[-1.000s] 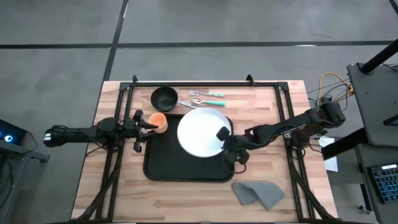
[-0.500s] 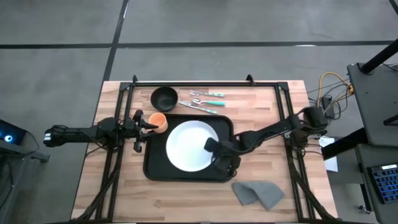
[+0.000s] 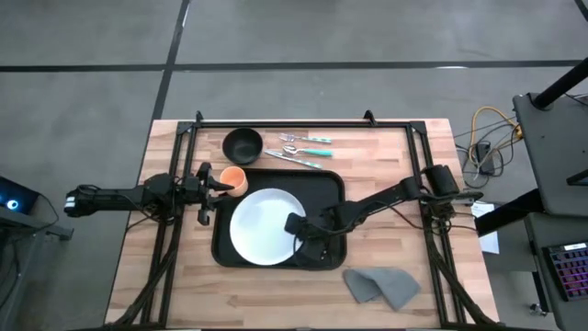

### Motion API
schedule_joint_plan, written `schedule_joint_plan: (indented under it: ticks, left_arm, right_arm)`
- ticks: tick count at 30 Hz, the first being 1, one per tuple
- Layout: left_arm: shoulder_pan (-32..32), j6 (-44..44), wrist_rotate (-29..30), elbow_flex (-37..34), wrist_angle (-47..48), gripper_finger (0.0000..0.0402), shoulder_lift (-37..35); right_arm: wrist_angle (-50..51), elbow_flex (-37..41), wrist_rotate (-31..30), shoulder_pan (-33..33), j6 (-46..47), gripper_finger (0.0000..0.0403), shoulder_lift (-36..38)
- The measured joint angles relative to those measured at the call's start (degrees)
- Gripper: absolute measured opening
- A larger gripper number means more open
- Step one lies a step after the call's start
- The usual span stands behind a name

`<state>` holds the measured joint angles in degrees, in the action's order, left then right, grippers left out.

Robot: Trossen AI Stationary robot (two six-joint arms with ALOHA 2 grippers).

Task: Set up tray
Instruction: Put the white plate to the bottom right of the orange mug on the black serving tray

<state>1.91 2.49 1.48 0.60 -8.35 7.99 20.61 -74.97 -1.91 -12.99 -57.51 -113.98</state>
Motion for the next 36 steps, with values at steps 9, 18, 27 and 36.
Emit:
schedule_joint_plan:
  ticks: [9, 18, 27, 36]
  left_arm:
    - [0.0, 0.0, 0.0, 0.0, 0.0, 0.0118, 0.4]
    - [0.0, 0.0, 0.0, 0.0, 0.0, 0.0118, 1.3]
    - [0.0, 0.0, 0.0, 0.0, 0.0, 0.0118, 1.4]
    - [0.0, 0.0, 0.0, 0.0, 0.0, 0.0118, 1.8]
  right_arm:
    - [-0.6, -4.5, -0.1, 0.0, -0.2, 0.0008, -4.4]
    - [-6.3, -4.5, -0.2, 0.0, 0.0, 0.0009, -4.8]
    - [-6.4, -4.4, -0.2, 0.0, 0.0, 0.0009, -4.8]
    - [-8.1, -4.4, 0.5, 0.0, -0.2, 0.0008, -5.8]
